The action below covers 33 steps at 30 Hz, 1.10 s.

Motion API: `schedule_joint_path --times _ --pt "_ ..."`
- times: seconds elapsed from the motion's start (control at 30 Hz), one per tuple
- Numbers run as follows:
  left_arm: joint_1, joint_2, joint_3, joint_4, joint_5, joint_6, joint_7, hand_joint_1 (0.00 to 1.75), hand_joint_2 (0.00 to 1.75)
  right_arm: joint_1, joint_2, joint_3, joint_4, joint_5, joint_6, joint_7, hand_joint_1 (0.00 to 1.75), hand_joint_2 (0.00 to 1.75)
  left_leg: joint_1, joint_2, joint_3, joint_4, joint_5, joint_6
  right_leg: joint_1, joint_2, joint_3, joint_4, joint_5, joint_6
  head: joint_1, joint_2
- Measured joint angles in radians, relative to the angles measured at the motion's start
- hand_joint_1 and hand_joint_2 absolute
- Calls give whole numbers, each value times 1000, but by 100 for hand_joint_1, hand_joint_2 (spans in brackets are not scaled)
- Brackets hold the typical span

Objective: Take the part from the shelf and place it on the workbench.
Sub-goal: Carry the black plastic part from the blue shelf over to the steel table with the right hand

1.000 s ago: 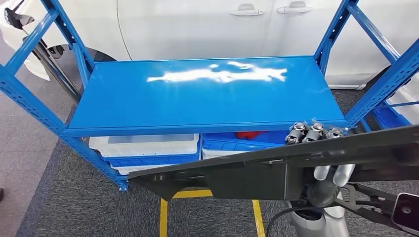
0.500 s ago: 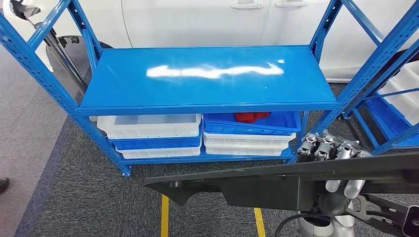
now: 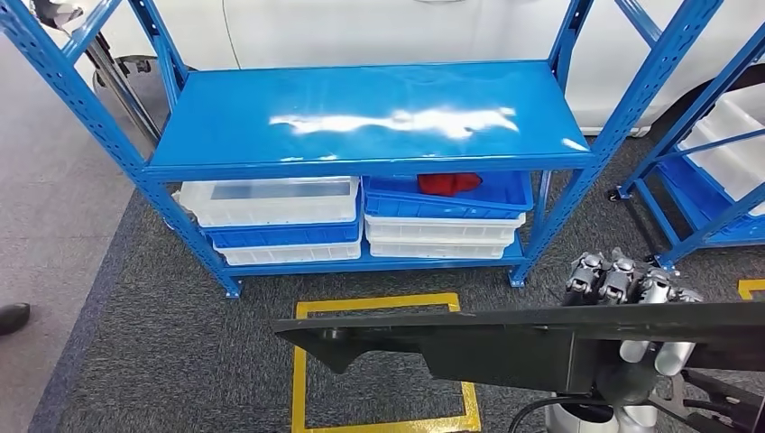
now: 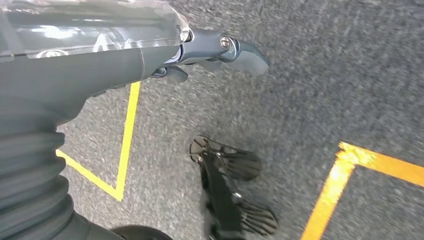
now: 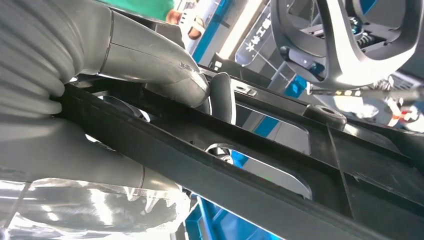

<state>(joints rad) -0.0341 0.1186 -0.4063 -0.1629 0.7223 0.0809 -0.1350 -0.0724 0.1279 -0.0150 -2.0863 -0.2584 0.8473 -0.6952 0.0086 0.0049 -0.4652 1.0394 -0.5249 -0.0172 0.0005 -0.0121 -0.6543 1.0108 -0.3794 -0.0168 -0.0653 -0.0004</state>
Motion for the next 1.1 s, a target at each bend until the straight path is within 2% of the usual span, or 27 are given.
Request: schedule_joint_path --times 0.03,0.07,0.13,0.17,0.2,0.27,0.3,0.33,0.37,0.4,0.47,0.5,0.57,0.63,0.67,0.73,0.8,0.83,0.87,0.9,0.93,1.0,1.03,1.07,1.1 --pt "-2 1 -1 0 0 0 0 0 175 1 3 -2 0 0 3 0 175 175 -3 0 30 -47 -19 6 0 -1 -3 2 8 6 0 0" --pt "-3 2 -1 0 0 0 1 0 175 1 5 -4 0 2 6 0 175 175 -6 1 41 -71 -26 12 0 -2 -5 2 16 12 0 0" --pt "-4 1 -4 0 -1 -1 4 0 175 2 11 -11 0 8 10 0 175 175 -4 2 30 -75 -11 24 -4 -1 -10 5 22 26 0 0" --pt "-4 1 -6 0 -2 -1 6 0 175 3 15 -16 -1 11 12 0 175 175 -2 4 24 -76 0 30 -5 1 -19 24 6 32 0 0" --pt "-4 0 -8 0 -4 -1 8 0 175 4 19 -23 -1 13 14 0 175 175 -1 6 17 -78 10 35 -7 3 -36 65 -26 38 0 0" --pt "-5 0 -10 0 -7 -1 11 0 175 8 25 -40 -2 17 25 0 175 175 -1 8 -2 -76 24 40 -10 6 -83 196 -108 48 0 0" --pt "-5 0 -10 0 -8 -1 12 0 175 12 29 -49 -3 19 34 0 175 175 -1 8 -11 -74 30 40 -11 6 -100 255 -137 51 0 0" --pt "-5 0 -11 0 -8 -1 13 0 175 16 33 -58 -3 21 44 0 175 175 -1 7 -19 -72 35 39 -12 6 -102 284 -147 53 0 0" --pt "-5 0 -11 0 -8 -1 13 0 175 19 38 -66 -3 22 53 0 175 175 -1 7 -25 -69 38 38 -13 6 -83 272 -140 53 0 0" --pt "-5 0 -12 0 -8 -1 14 0 175 21 42 -73 -5 23 60 0 175 175 -1 7 -29 -65 40 36 -14 6 -41 217 -116 51 0 0" --pt "-8 0 -14 0 -8 -1 14 0 175 20 50 -86 -10 23 70 0 175 175 -3 8 -35 -55 40 31 -11 3 49 72 -79 42 0 0" --pt "-9 0 -16 0 -8 0 14 0 175 19 53 -95 -13 23 75 0 175 175 -4 9 -39 -51 41 26 -8 3 75 25 -71 34 0 0" --pt "-11 0 -17 0 -6 0 14 0 175 18 60 -116 -17 23 88 0 175 175 -6 13 -46 -48 42 15 -2 5 81 4 -71 21 0 0" --pt "-14 0 -17 0 -3 0 15 0 175 17 67 -135 -21 23 98 -1 175 175 -4 17 -48 -46 40 4 -4 13 78 -1 -65 9 0 0" --pt "-15 0 -17 0 -2 1 15 0 175 15 70 -141 -24 24 101 -1 175 175 -3 17 -54 -33 29 0 -7 16 79 -6 -61 3 0 0" --pt "-18 1 -17 0 0 1 15 0 175 11 77 -148 -27 26 100 -1 175 175 1 12 -95 53 -25 -8 -9 23 77 -13 -53 -7 0 0" --pt "-18 0 -17 0 1 0 15 0 175 9 80 -153 -28 31 86 0 175 175 2 8 -155 180 -82 -13 -7 33 71 -13 -50 -11 0 0" --pt "-18 -1 -18 0 1 0 15 0 175 9 80 -155 -28 35 74 0 175 175 3 7 -172 217 -88 -14 -7 39 68 -11 -49 -11 0 0" --pt "-18 -2 -19 0 1 0 14 0 175 9 79 -157 -31 37 62 0 175 175 3 6 -173 218 -76 -14 -7 47 66 -9 -48 -10 0 0" --pt "-17 -4 -21 0 0 0 12 0 175 9 77 -162 -35 39 52 0 175 175 4 3 -155 182 -46 -13 -7 56 65 -7 -47 -8 0 0" --pt "-17 -4 -23 0 -1 0 10 0 175 9 76 -168 -42 39 45 -1 175 175 6 -9 -125 118 -9 -11 -7 65 63 -4 -46 -6 0 0" --pt "-17 -5 -28 0 -3 1 4 0 175 8 73 -184 -64 41 45 -1 175 175 9 -52 -72 5 33 -5 -6 82 56 3 -44 3 0 0" --pt "-16 -5 -31 0 -5 5 5 0 175 8 72 -190 -78 47 48 -1 175 175 10 -68 -61 -22 37 -2 -6 90 51 6 -42 9 0 0" --pt "-16 -5 -33 0 -7 11 7 0 175 7 72 -195 -92 58 48 -1 175 175 9 -73 -60 -29 33 2 -6 99 45 7 -38 16 0 0" --pt "-17 -5 -35 0 -9 21 11 0 175 7 72 -194 -105 75 39 -1 175 175 8 -65 -61 -31 36 6 -7 110 41 6 -34 23 0 0"
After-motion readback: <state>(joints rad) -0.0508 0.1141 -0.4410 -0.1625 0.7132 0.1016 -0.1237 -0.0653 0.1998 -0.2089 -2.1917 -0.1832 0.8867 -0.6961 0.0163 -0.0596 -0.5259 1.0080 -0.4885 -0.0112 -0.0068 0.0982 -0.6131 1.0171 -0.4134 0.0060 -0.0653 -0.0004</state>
